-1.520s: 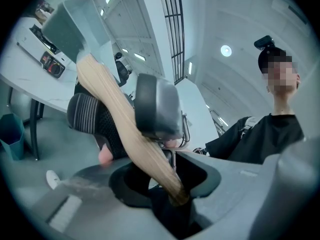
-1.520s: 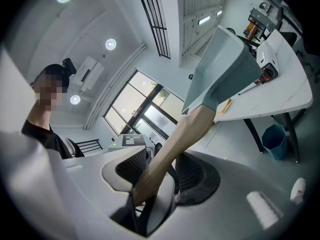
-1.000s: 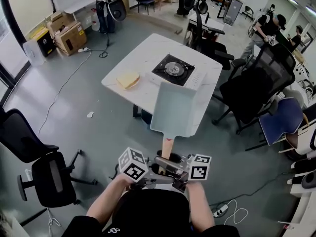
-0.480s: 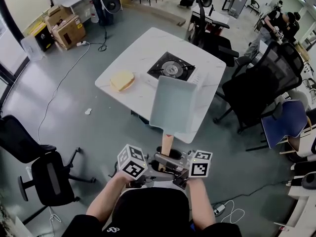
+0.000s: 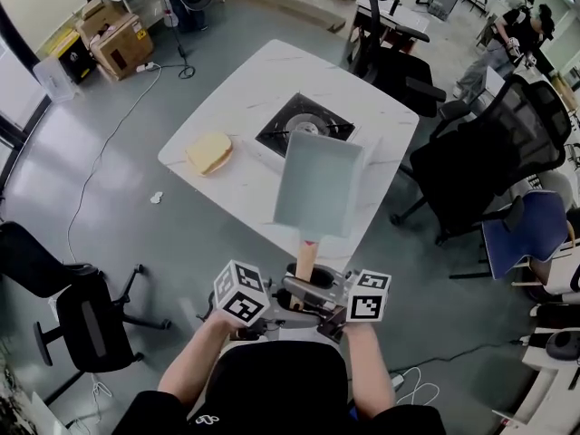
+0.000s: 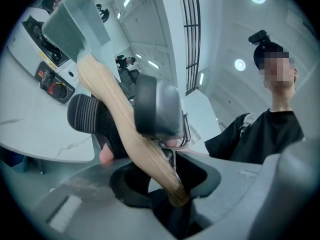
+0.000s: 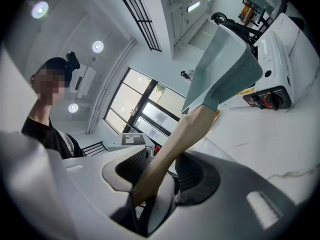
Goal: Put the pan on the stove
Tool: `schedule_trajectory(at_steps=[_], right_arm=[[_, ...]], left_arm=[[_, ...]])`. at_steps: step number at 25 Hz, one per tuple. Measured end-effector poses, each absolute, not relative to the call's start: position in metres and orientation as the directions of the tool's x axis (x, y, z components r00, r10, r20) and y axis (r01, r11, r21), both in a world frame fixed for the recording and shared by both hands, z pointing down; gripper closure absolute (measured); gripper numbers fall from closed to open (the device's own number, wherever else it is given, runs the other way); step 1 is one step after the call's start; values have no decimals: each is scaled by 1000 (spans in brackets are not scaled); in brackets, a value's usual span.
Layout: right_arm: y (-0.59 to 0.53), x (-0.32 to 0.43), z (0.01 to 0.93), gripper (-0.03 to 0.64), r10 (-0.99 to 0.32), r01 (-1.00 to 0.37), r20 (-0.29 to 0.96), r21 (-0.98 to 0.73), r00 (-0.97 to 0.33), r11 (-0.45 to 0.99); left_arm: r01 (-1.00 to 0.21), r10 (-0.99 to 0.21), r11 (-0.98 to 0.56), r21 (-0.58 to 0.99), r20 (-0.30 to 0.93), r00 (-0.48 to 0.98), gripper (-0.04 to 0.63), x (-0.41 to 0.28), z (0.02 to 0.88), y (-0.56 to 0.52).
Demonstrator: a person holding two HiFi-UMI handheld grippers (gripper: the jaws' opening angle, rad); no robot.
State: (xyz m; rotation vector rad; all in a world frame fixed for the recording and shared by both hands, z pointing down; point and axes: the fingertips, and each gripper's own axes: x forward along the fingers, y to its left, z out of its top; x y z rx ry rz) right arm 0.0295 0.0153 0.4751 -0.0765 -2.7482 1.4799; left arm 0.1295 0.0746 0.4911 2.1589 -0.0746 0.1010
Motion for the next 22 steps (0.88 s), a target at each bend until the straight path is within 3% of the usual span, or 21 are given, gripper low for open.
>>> schedule_trajectory(at_steps=[22], right_arm=[[-61,32,482,428,128,87,-24,-858,-991,506]], left_arm=[[-165,-82,-499,851,144,986,445,136,498,-8]])
